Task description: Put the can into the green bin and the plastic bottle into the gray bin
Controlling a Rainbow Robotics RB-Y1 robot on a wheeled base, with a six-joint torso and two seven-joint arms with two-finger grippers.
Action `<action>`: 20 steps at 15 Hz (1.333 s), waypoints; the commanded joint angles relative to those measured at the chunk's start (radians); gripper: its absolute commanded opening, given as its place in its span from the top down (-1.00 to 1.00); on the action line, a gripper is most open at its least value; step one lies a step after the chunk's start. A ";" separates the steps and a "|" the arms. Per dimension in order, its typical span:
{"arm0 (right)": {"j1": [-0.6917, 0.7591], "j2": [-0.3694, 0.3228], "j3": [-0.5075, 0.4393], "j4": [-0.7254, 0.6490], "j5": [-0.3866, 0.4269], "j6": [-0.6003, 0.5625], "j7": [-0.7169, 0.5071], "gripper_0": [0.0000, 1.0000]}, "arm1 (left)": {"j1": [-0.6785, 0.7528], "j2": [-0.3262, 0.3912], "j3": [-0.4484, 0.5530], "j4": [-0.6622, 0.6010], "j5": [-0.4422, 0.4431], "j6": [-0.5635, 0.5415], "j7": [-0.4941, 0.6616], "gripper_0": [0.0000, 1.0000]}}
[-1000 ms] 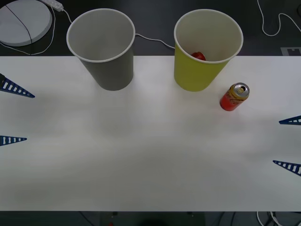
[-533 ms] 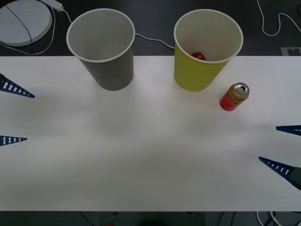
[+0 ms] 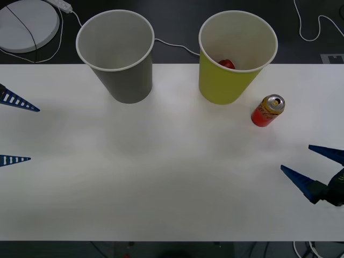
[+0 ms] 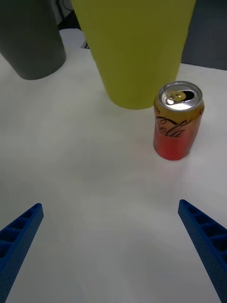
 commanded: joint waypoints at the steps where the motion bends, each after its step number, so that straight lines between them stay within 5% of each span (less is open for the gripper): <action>1: -0.015 -0.037 0.092 -0.035 -0.038 0.190 -0.022 -1.00 | 0.000 0.000 0.000 0.000 0.000 0.000 0.000 -1.00; 8: -0.161 -0.083 0.332 -0.038 -0.009 0.500 -0.114 -1.00 | 0.000 0.000 0.000 0.000 0.000 0.000 0.000 -1.00; 15: -0.460 -0.132 0.803 0.077 0.400 0.922 -0.570 -1.00 | 0.000 0.000 0.000 0.000 0.000 0.000 0.000 -1.00; 20: -0.690 -0.121 1.098 0.220 0.529 1.107 -0.789 -1.00 | 0.000 0.000 0.000 0.000 0.000 0.000 0.000 -1.00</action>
